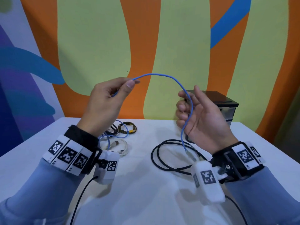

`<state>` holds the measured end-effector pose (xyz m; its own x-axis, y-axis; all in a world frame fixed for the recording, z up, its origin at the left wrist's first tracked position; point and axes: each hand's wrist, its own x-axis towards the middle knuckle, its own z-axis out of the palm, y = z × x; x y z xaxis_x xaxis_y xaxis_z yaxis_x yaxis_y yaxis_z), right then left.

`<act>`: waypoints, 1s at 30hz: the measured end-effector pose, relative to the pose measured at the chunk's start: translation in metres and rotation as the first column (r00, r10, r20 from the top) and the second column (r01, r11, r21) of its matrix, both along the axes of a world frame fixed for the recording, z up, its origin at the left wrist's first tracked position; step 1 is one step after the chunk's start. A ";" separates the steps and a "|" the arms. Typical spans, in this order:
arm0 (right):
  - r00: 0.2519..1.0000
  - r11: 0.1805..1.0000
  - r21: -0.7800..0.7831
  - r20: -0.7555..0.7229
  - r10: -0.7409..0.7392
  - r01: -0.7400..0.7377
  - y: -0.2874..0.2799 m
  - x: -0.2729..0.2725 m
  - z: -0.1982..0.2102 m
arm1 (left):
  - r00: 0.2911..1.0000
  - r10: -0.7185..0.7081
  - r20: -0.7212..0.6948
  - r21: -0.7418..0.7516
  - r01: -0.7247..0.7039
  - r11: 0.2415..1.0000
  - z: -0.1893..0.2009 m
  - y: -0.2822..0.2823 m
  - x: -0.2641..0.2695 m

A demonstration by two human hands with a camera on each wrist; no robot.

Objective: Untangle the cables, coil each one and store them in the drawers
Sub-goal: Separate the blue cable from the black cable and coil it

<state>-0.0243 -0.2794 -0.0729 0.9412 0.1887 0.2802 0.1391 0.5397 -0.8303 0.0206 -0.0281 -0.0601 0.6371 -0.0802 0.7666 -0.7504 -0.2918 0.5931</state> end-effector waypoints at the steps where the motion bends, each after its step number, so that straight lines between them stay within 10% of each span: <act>1: 1.000 1.000 -0.028 0.002 0.013 -0.013 0.002 -0.001 0.000 | 1.000 -0.011 0.006 0.037 0.011 0.999 -0.001 -0.001 -0.002; 19: 0.983 0.983 -0.117 0.101 0.154 -0.142 0.012 -0.015 0.010 | 0.989 0.139 0.052 0.173 -0.146 0.974 -0.009 -0.013 -0.004; 25: 0.959 0.978 0.027 0.189 -0.210 0.209 0.032 0.001 0.012 | 0.991 0.050 -0.121 0.651 0.042 0.758 -0.026 -0.048 -0.024; 30: 0.809 0.836 -0.118 0.356 -0.468 0.536 0.037 0.014 0.006 | 0.980 -0.168 -0.105 0.674 0.194 0.713 -0.014 -0.054 -0.047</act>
